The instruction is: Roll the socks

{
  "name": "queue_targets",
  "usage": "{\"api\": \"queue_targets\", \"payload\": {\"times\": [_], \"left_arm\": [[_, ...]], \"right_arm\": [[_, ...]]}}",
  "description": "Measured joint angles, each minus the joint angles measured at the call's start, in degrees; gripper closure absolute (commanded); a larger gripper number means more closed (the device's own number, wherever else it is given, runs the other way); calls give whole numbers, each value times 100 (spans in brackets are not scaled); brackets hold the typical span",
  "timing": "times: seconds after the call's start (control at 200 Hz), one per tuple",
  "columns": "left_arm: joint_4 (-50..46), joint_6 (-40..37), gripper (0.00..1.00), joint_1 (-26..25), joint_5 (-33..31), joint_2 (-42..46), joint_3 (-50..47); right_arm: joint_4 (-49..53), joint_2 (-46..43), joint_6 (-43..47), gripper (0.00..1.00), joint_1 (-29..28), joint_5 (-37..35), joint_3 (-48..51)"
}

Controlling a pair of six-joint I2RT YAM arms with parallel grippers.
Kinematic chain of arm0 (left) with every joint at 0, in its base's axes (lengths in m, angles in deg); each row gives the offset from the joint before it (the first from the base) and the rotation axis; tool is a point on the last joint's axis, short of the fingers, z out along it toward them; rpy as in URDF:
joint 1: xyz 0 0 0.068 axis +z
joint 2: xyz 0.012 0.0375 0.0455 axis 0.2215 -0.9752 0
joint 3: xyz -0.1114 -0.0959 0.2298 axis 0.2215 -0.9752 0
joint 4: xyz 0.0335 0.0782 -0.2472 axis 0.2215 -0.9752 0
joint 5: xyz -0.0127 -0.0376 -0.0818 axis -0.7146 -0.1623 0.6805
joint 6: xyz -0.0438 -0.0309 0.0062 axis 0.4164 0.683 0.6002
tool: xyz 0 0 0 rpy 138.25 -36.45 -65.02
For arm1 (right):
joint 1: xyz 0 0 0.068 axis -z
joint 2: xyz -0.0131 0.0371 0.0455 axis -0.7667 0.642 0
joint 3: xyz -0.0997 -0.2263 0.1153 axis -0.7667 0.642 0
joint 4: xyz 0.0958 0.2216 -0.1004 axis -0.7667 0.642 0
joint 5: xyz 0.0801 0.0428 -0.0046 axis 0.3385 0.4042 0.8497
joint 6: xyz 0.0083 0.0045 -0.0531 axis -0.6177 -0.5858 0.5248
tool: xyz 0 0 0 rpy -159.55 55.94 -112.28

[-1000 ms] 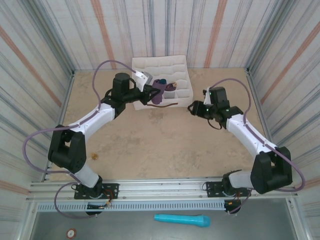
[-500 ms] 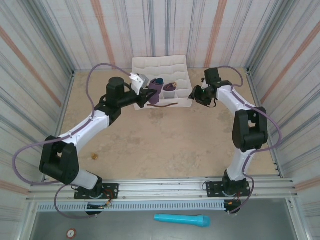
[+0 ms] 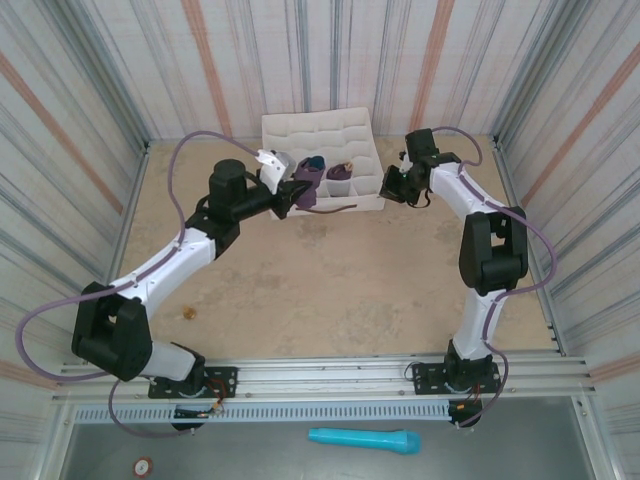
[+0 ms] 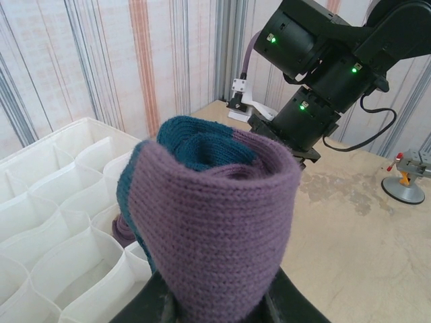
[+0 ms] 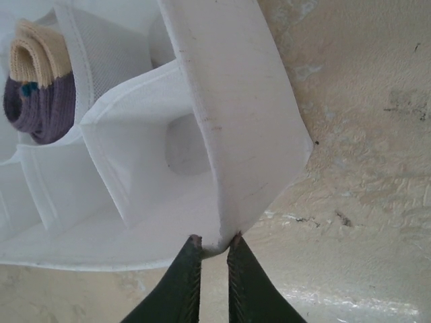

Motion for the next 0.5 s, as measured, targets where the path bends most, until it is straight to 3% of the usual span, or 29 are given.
{"api": "queue_targets", "payload": {"times": [0.15,0.496], "left_arm": [[-9,-24,100,-42,-52,4,0],[-15,-39,100,-85,-140,4,0]], "right_arm": [[72,-70,13,99,2,-9,70],[337,-501,70,100,7,-70,479]]}}
